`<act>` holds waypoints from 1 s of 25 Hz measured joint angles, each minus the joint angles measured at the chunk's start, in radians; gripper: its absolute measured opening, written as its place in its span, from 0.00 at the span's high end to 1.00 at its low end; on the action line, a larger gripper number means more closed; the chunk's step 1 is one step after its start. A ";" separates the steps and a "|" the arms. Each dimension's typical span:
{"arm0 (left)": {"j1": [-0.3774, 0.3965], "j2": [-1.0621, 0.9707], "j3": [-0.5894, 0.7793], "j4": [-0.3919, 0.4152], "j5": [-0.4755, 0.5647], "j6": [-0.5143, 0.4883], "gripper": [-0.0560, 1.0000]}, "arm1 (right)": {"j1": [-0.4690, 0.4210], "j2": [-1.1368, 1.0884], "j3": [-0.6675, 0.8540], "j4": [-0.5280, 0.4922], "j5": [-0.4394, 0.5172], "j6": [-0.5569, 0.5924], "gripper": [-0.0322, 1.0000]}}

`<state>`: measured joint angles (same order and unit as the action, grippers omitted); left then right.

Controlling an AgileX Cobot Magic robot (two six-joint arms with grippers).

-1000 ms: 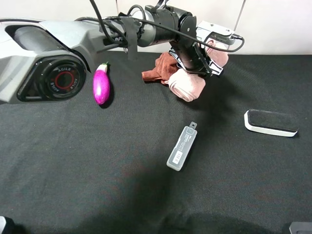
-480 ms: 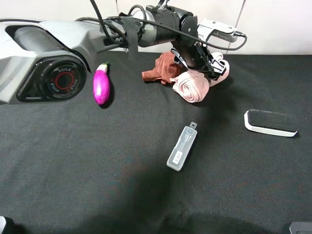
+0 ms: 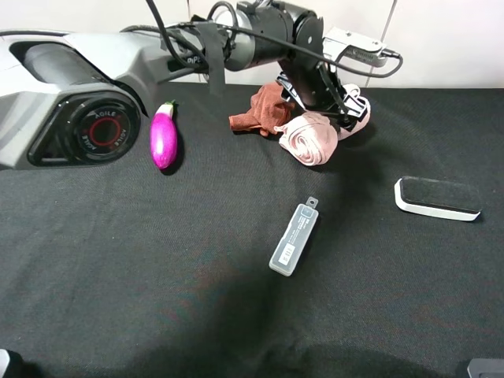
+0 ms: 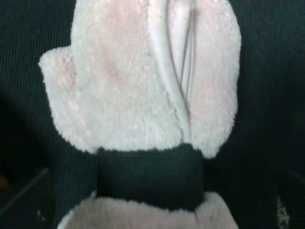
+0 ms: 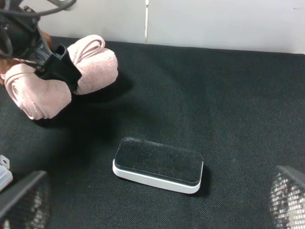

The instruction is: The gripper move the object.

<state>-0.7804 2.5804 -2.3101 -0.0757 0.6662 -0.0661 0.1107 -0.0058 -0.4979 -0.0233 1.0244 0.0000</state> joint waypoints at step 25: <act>0.000 -0.055 -0.353 0.053 0.515 0.001 0.03 | 0.000 0.000 0.000 0.000 0.000 0.000 0.30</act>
<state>-0.7804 2.5258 -2.6629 -0.0231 1.1808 -0.0647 0.1107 -0.0058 -0.4979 -0.0233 1.0244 0.0000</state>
